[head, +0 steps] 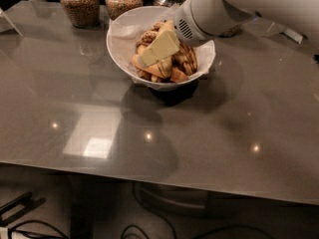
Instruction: Pick banana from white bowl
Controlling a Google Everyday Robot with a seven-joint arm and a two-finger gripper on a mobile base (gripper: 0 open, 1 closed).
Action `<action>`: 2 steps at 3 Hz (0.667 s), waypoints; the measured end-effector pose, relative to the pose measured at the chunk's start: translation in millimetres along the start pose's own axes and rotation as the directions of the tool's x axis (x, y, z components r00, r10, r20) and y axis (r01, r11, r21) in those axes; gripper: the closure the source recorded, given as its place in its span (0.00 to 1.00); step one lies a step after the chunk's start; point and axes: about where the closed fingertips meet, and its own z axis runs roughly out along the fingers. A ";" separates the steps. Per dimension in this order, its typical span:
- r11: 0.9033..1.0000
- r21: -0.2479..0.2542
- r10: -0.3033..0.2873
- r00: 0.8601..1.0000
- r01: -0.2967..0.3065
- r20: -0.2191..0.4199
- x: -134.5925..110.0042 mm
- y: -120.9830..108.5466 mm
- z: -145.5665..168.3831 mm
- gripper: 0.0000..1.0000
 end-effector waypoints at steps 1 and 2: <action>0.995 0.046 0.088 0.996 -0.088 -0.003 -4.0 -3.8 19.1 0.00; 0.981 0.084 0.174 0.984 -0.172 -0.019 -0.8 -10.5 38.7 0.00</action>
Offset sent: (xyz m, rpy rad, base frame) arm 0.0508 0.0075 -0.0470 0.0820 0.0839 -0.2925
